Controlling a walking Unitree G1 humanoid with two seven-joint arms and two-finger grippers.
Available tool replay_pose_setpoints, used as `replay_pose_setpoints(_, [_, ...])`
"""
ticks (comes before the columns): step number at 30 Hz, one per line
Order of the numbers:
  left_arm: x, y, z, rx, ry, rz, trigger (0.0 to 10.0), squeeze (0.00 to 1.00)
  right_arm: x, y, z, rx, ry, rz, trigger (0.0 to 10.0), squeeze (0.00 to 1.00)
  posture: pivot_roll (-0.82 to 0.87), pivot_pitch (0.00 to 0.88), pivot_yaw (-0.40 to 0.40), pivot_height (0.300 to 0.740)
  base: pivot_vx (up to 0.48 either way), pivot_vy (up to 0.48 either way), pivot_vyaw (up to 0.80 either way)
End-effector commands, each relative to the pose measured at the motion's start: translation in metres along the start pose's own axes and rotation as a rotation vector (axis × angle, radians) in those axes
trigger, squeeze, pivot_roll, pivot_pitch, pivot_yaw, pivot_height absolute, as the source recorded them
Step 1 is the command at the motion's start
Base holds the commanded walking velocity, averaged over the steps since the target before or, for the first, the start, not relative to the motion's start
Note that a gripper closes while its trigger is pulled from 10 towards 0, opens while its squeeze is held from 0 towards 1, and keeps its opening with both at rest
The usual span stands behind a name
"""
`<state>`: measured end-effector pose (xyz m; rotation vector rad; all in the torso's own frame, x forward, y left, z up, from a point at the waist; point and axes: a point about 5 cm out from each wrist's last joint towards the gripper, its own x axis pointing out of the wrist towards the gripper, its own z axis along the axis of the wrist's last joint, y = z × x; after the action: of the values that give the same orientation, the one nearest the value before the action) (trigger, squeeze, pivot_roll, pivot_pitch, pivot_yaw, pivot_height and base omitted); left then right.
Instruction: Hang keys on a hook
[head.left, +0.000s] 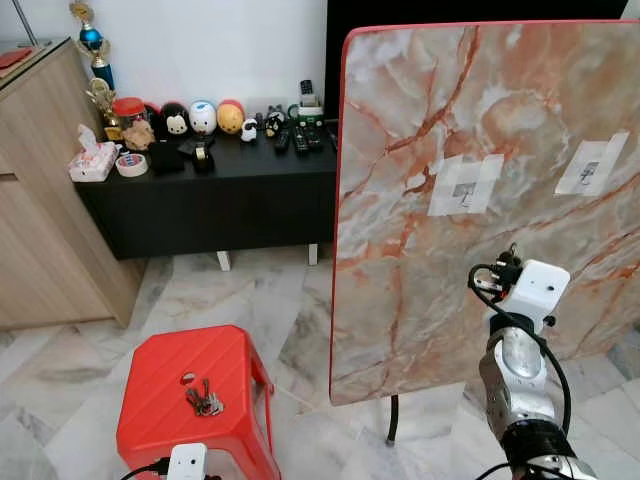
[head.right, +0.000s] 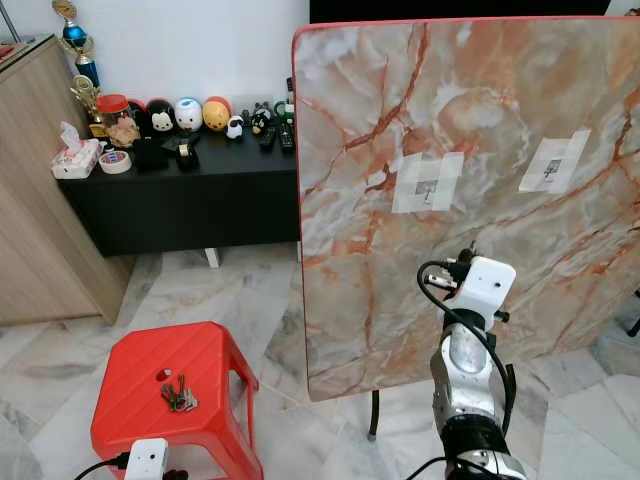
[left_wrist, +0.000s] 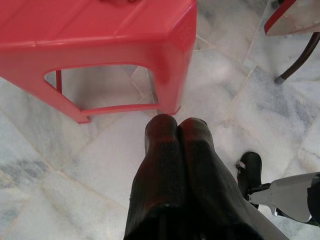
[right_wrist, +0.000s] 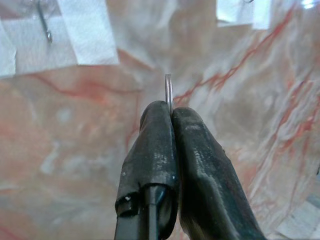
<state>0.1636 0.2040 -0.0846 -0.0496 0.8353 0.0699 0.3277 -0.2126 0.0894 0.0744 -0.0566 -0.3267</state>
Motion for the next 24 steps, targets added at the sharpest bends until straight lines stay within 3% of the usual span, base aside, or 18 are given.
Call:
replay_pose_setpoints(1, [-0.001,-0.001,-0.005,-0.007,0.02,-0.001,10.0,0.0,0.004,0.003,0.005,-0.009,-0.013,0.021,10.0,0.0,-0.01,0.0,-0.03,0.74,0.0,0.0,0.0])
replay_pose_setpoints(8, [-0.002,-0.001,-0.006,-0.008,0.019,0.001,10.0,0.0,-0.019,0.0,-0.018,-0.031,0.039,0.06,10.0,0.0,-0.01,0.0,-0.033,0.74,0.0,0.0,0.0])
replay_pose_setpoints(11, [-0.002,0.0,-0.007,-0.01,0.017,0.003,10.0,0.0,-0.039,-0.002,-0.03,-0.062,0.063,0.099,10.0,0.0,-0.01,0.0,-0.037,0.74,0.0,0.0,0.0])
replay_pose_setpoints(12, [-0.002,0.001,-0.007,-0.01,0.016,0.006,10.0,0.0,-0.052,-0.006,-0.037,-0.087,0.082,0.125,10.0,0.0,-0.01,0.0,-0.038,0.74,0.0,0.0,0.0])
replay_pose_setpoints(17, [-0.003,0.003,-0.007,-0.008,0.016,0.011,10.0,0.0,-0.078,-0.014,-0.049,-0.12,0.132,0.174,10.0,0.0,-0.02,0.0,-0.034,0.74,0.0,0.0,0.0])
replay_pose_setpoints(21, [-0.003,0.006,-0.005,0.001,0.014,0.017,10.0,0.0,-0.091,-0.022,-0.052,-0.143,0.168,0.198,10.0,0.0,-0.03,0.0,-0.028,0.74,0.0,0.0,0.0])
replay_pose_setpoints(24, [-0.002,0.007,-0.004,0.004,0.013,0.019,10.0,0.0,-0.092,-0.021,-0.051,-0.148,0.173,0.209,10.0,0.0,-0.03,0.0,-0.027,0.74,0.0,0.0,0.0])
